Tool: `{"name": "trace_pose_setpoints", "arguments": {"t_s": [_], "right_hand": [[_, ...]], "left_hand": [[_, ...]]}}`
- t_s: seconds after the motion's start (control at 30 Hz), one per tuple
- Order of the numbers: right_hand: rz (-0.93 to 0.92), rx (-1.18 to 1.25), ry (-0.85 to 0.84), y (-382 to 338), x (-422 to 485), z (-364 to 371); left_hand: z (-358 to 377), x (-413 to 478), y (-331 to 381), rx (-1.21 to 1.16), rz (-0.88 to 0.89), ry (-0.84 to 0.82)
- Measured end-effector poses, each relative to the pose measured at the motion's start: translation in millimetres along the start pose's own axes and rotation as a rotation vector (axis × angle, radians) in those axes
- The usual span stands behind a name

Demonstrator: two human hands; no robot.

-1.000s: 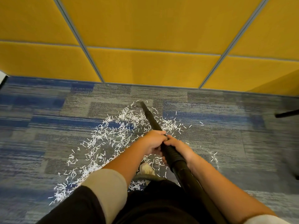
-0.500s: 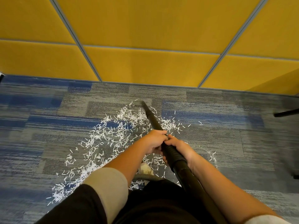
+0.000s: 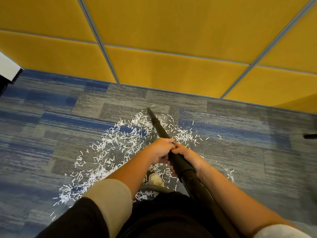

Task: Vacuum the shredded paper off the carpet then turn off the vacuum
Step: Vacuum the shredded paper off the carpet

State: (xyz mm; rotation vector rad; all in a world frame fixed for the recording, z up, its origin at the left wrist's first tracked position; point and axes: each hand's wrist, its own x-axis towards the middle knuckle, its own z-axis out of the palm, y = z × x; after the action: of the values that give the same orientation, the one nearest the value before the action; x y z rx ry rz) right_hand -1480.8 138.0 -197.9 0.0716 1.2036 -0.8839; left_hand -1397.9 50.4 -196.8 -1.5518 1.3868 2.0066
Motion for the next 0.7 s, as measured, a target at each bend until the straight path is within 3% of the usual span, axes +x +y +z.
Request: {"name": "trace_pose_setpoints", "arguments": {"t_s": [0.7], "right_hand": [[-0.029,0.044,0.033,-4,1,-12]], "left_hand": [[9,8,6,-0.029,0.014,-0.026]]}}
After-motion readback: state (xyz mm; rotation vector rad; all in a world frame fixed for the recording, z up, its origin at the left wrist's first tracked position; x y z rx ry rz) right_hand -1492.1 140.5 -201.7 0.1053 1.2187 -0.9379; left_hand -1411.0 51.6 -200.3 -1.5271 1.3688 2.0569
